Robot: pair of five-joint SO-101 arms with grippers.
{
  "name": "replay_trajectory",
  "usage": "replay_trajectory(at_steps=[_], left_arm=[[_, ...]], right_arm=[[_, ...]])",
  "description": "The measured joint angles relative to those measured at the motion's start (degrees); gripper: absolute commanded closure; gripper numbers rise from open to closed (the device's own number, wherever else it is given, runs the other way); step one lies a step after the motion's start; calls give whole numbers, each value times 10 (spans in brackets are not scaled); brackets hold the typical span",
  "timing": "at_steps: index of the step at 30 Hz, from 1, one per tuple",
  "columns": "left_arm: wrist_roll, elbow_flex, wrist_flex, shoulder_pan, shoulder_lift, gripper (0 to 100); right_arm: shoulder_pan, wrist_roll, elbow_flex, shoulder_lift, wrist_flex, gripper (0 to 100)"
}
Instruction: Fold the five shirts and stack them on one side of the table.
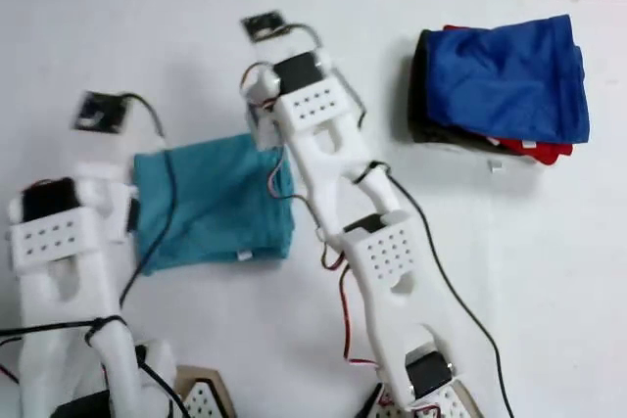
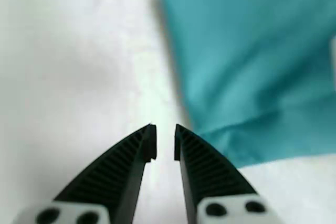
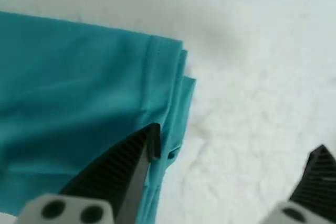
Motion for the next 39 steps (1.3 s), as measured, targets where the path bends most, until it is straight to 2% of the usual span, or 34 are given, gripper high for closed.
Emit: replay_trajectory(at_steps=[6,10,20,23,27,28,30,32,34,39], left_arm=[[0,-14,0,-63,0,913],[0,-14,0,-88,0,913],[1,-14,0,-118,0,913],[1,-14,0,-120,0,913],[1,-14,0,-120,0,913],[1,-14,0,-120,0,913],[1,-14,0,-120,0,913],[1,-14,0,-120,0,913],[1,-14,0,-120,0,913],[1,-14,0,-120,0,913]], right_arm=[[-58,-37,38,0,0,575],[-67,-66,47,0,0,575],[-72,-71,38,93,-1,579],[-72,-71,36,104,-1,667],[-77,-25,36,110,-1,961],[-79,-3,36,110,-1,992],[-82,44,36,110,-1,936],[-82,80,36,110,-1,946],[-82,95,36,110,-1,978],[-81,107,35,110,-1,979]])
